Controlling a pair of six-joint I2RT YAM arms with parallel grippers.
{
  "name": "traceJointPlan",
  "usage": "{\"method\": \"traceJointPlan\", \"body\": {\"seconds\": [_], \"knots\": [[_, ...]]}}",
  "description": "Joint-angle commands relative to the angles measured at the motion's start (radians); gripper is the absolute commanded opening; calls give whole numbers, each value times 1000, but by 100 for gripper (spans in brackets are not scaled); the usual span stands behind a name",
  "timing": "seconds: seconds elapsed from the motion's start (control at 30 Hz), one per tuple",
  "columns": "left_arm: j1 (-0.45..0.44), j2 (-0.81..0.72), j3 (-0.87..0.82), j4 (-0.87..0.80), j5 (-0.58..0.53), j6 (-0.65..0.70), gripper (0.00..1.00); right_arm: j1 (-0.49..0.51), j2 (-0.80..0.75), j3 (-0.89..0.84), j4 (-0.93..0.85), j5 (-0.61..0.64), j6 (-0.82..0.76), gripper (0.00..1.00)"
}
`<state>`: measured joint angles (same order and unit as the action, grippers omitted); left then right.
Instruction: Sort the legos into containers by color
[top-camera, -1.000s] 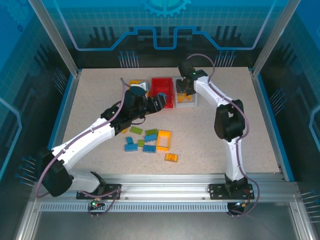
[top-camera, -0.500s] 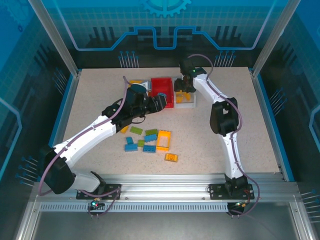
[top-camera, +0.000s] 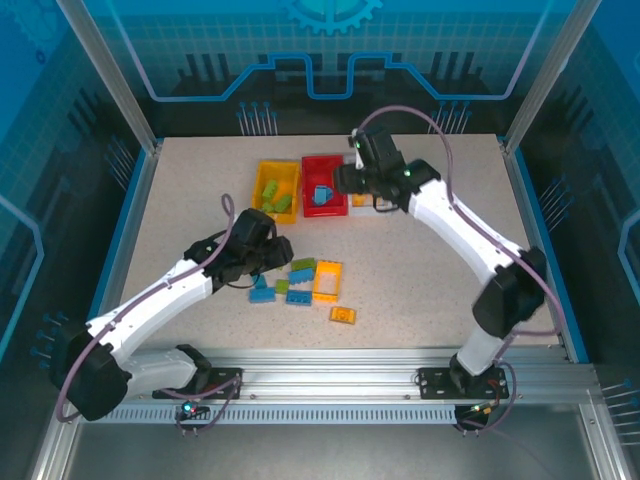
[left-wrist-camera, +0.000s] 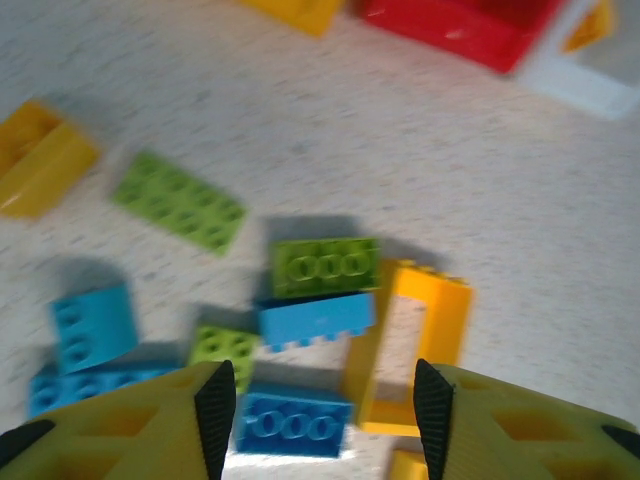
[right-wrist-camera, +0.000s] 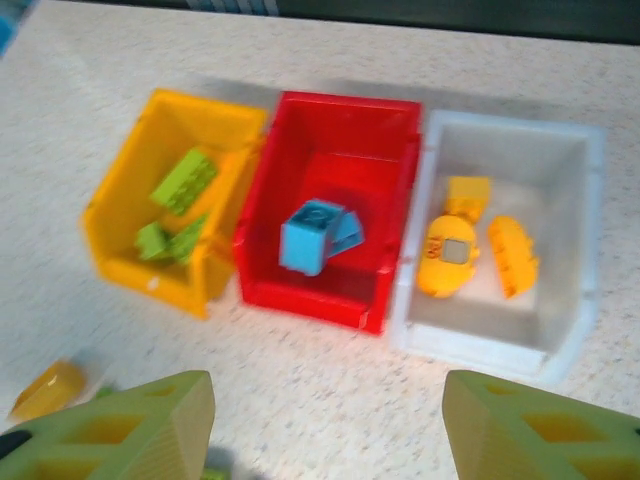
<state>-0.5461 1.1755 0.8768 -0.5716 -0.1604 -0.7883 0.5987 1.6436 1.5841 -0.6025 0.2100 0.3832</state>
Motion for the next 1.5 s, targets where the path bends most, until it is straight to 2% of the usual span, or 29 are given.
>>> {"method": "traceJointPlan", "body": {"seconds": [0.0,0.1,0.2,0.37,0.63,1.03,1.1,1.2,1.3,1.47], "knots": [[71,1,-63,-64,23,-25,57,123,-103,-182,103,-56,-3,66],[128,53,-91,-36,66,16,61,241,-203,-343,190,-130,12,70],[167,135,-104,9,98,49,64,336,-256,-432,213,-140,43,71],[179,255,-94,50,100,73,64,406,-292,-491,204,-133,107,72],[179,317,-115,88,79,75,49,434,-296,-505,213,-120,156,72],[178,338,-99,100,69,93,33,434,-292,-499,199,-91,165,72],[171,305,-89,92,54,98,27,430,-307,-497,189,-69,166,71],[136,242,-14,44,18,115,25,400,-360,-508,172,-14,183,70],[89,247,127,-9,5,150,24,298,-432,-537,181,-1,227,70],[55,404,378,-31,35,189,24,104,-446,-513,165,-29,272,70]]}}
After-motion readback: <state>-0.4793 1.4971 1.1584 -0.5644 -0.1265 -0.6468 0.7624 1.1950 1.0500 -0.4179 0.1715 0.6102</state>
